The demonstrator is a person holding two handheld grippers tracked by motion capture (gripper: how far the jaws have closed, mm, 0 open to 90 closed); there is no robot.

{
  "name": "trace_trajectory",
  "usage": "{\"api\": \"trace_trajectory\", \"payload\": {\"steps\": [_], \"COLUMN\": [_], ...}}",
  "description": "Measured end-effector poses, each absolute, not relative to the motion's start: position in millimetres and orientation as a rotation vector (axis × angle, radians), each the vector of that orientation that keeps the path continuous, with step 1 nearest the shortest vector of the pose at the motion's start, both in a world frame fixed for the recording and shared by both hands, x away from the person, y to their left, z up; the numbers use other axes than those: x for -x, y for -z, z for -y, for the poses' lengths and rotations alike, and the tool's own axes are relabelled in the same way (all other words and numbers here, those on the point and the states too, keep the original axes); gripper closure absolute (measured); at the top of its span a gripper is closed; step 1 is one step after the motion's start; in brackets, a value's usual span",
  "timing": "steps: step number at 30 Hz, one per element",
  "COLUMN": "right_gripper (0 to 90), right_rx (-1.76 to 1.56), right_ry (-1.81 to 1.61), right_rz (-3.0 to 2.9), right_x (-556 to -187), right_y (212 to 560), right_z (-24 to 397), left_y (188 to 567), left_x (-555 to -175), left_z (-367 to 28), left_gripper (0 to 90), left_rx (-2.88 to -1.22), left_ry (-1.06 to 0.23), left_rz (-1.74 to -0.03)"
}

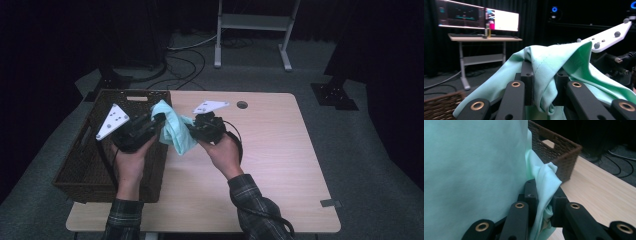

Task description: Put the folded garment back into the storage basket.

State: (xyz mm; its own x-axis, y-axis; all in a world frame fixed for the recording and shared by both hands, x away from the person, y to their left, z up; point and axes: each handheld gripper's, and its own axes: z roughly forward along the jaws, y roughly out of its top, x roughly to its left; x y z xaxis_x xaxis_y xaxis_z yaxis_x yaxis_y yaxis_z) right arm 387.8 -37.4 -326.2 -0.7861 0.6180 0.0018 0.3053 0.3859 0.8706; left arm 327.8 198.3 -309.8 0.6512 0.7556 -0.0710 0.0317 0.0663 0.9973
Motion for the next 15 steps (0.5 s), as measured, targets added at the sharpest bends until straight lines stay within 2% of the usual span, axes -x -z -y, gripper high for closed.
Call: {"api": "trace_trajectory", "payload": {"steps": [15], "right_gripper": [79.5], "right_rx": [-0.704], "right_ry": [-1.408], "right_rz": [-2.400], "right_x": [-410.4], "right_y": [332.7], "right_z": [-61.0], "left_y": [321.8], "left_x": [-322.8], "left_z": [-278.4], "left_gripper": [76.8], "left_rx": [-1.370], "left_ry": [-0.747], "left_rz": [-0.827]}}
